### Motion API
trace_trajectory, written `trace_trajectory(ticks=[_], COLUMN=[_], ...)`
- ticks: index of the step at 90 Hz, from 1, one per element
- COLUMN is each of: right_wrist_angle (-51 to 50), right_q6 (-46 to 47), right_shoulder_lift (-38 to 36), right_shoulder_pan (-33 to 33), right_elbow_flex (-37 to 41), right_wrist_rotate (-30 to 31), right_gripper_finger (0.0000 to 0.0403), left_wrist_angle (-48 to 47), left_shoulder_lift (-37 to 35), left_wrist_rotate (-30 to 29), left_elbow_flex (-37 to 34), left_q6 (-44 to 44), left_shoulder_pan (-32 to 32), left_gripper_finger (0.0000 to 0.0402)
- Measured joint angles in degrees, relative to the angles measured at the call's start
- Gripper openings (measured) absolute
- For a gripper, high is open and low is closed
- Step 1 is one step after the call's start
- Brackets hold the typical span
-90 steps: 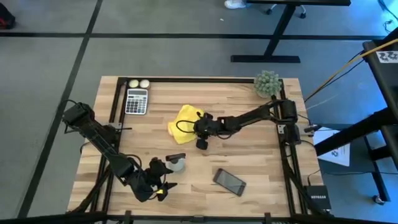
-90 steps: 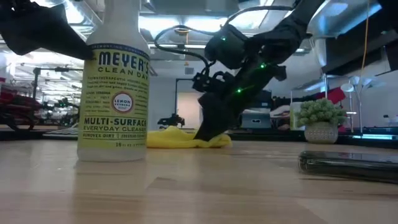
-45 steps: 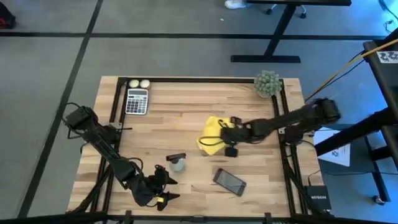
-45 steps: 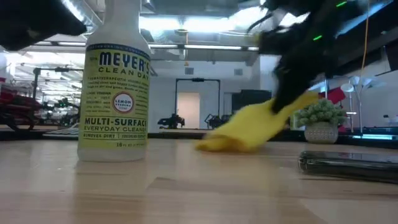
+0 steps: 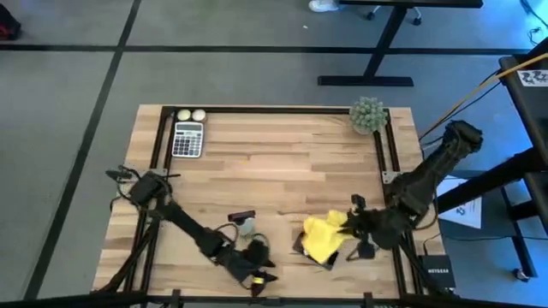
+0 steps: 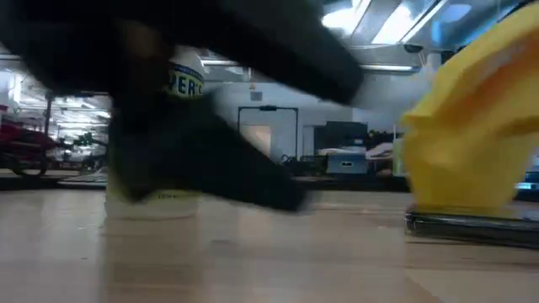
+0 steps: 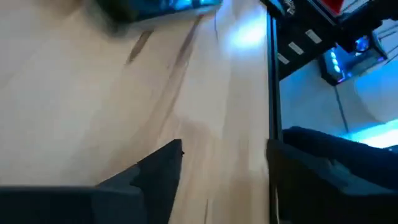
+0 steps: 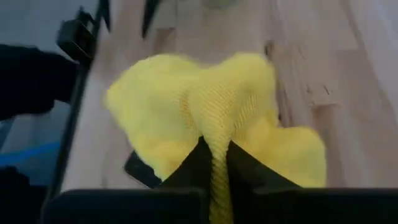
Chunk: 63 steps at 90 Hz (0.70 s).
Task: Apply microfiber cloth
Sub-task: Wipe the front screen of the black cellphone using a yellow microfiber cloth
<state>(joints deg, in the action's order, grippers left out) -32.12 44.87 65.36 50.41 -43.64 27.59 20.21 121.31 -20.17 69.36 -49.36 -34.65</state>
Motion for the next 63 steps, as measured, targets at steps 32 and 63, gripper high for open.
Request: trace_trajectory(ticks=[32,63], right_wrist_angle=[1.30,6.45], right_q6=[0.23,-0.14], right_shoulder_lift=[6.24,11.18], right_shoulder_pan=[1.73,1.22], right_elbow_flex=[-0.02,-0.09], right_wrist_rotate=[3.80,4.16], right_gripper_finger=[0.0000,0.0000], left_wrist_angle=[-7.10,-4.77], left_shoulder_lift=[3.30,5.04], left_wrist_rotate=[-1.44,1.39], left_elbow_flex=[6.39,6.44], left_q6=[11.59,14.47], left_shoulder_pan=[10.11,10.80], left_gripper_finger=[0.0005,0.0001])
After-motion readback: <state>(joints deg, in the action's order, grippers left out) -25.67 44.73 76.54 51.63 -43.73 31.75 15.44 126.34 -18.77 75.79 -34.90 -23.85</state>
